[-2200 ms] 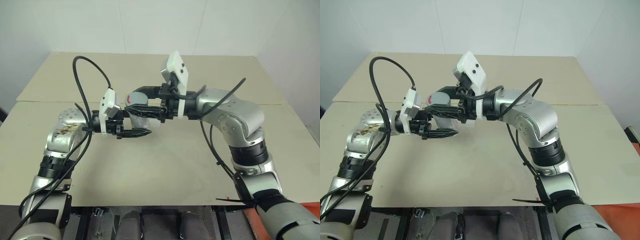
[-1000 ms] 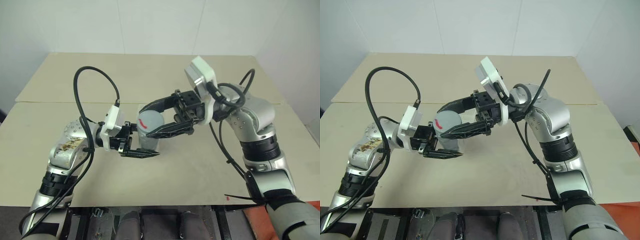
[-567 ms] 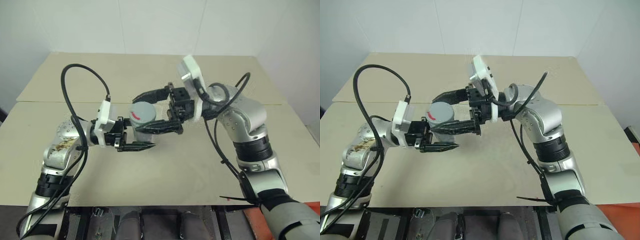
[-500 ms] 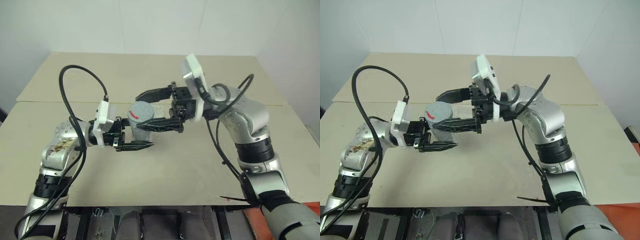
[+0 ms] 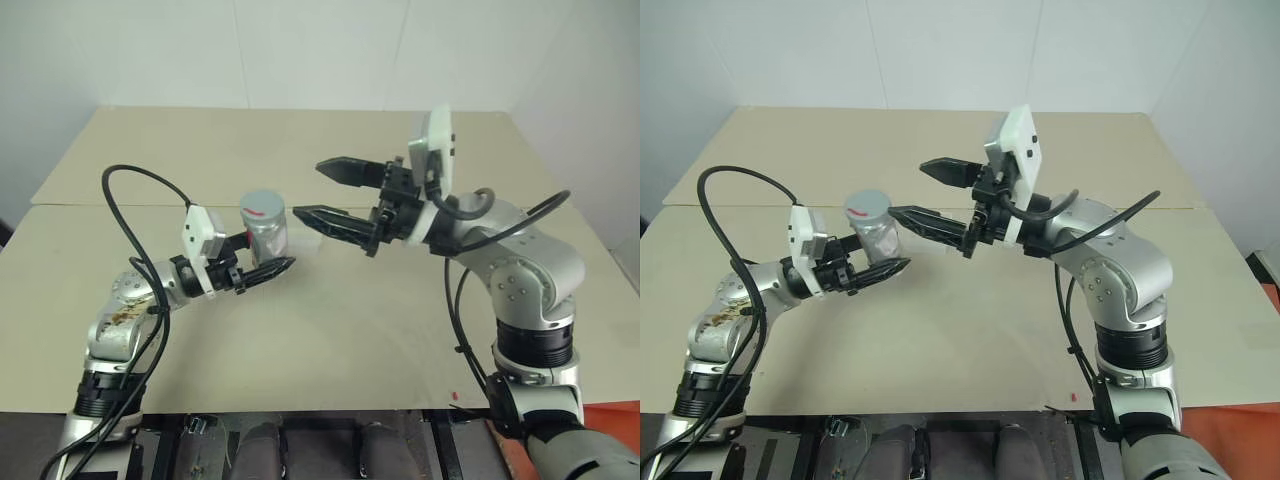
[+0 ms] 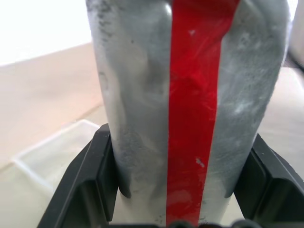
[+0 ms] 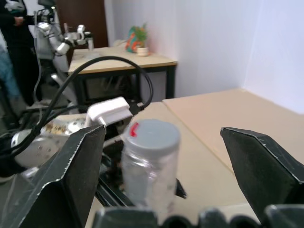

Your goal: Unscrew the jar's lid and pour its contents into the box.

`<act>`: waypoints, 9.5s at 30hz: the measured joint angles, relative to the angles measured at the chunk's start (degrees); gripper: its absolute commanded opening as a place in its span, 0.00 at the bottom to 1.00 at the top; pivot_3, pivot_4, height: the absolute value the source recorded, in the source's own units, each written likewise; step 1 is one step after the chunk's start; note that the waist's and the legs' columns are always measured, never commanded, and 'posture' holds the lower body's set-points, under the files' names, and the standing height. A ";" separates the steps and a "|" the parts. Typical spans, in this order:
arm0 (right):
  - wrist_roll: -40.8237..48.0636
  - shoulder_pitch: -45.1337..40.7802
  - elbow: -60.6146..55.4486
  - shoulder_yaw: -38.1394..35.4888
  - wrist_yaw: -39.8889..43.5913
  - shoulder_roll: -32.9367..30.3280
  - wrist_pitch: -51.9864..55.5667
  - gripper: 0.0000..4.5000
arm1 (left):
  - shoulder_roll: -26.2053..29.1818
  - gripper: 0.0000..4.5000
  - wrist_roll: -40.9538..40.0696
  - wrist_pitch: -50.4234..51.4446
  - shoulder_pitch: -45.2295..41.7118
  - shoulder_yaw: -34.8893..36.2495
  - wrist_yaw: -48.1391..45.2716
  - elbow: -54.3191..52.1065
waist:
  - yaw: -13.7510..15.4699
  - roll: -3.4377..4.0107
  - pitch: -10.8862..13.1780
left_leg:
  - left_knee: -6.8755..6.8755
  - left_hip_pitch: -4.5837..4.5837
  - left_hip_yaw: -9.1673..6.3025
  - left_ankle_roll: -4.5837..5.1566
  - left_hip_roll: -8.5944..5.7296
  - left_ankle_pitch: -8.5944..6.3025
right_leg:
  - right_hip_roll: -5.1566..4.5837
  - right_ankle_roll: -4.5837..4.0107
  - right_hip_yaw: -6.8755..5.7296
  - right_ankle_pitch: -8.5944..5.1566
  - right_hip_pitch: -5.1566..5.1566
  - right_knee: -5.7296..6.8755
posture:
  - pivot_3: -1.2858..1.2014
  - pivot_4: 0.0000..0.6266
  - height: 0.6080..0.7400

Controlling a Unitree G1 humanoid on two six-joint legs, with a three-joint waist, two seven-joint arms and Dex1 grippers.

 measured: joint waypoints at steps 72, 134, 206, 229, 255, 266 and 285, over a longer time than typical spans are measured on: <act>0.06 -10.59 17.35 6.18 26.27 -1.86 -7.37 0.99 | 4.20 0.62 -10.23 0.06 -6.90 -1.73 -20.56 0.02 | 0.09 0.02 0.02 | -0.02 -0.05 0.04 0.02 -0.01 -0.01 | 0.01 0.00 -0.04 0.00 -0.01 -0.01 | 0.52 0.24 1.00; -11.80 -8.98 7.65 9.70 -16.10 7.94 6.23 0.95 | -8.50 0.62 9.56 0.07 -0.92 -4.60 19.30 -4.51 | -0.03 0.02 0.02 | -0.03 -0.08 0.01 0.01 -0.01 -0.01 | -0.01 0.00 -0.03 0.00 -0.04 -0.02 | 0.52 0.24 1.00; 1.20 -7.17 16.58 4.71 24.68 -4.47 -6.30 0.99 | 5.05 0.62 -9.57 -1.09 -6.12 1.74 -21.55 0.53 | 0.02 0.05 0.04 | -0.05 -0.06 0.01 0.02 0.00 -0.01 | 0.00 0.00 -0.03 0.00 -0.02 -0.02 | 0.52 0.24 1.00; -5.85 -6.27 0.56 4.56 -17.41 4.31 6.21 0.99 | -13.04 0.62 10.95 -1.32 -3.81 -2.66 23.01 0.65 | 0.15 0.05 0.04 | -0.05 -0.07 0.00 0.02 -0.04 -0.01 | -0.03 0.00 -0.03 0.00 -0.03 -0.03 | 0.52 0.24 1.00; -18.39 -9.78 9.48 10.58 -21.38 10.50 5.72 0.99 | -12.61 0.62 10.90 0.18 -2.74 -4.42 24.02 -2.42 | -0.03 0.05 0.04 | -0.05 -0.07 0.02 0.01 -0.04 0.00 | -0.03 0.00 -0.03 0.00 -0.04 -0.02 | 0.52 0.24 1.00; -18.34 -9.06 7.61 10.52 -20.05 9.01 5.75 0.99 | -11.57 0.62 10.28 1.18 -2.73 -4.36 22.70 -3.18 | -0.03 0.05 0.04 | -0.05 -0.07 0.01 0.01 -0.03 -0.01 | -0.03 0.00 -0.03 0.00 -0.04 -0.03 | 0.52 0.24 1.00; -17.16 -6.86 2.28 10.16 -17.39 6.30 6.35 0.99 | -9.11 0.62 6.97 1.18 -1.82 -2.09 20.32 -3.86 | -0.02 0.05 0.04 | -0.05 -0.07 0.00 0.01 -0.03 -0.01 | -0.03 0.00 -0.03 0.00 -0.04 -0.05 | 0.52 0.24 1.00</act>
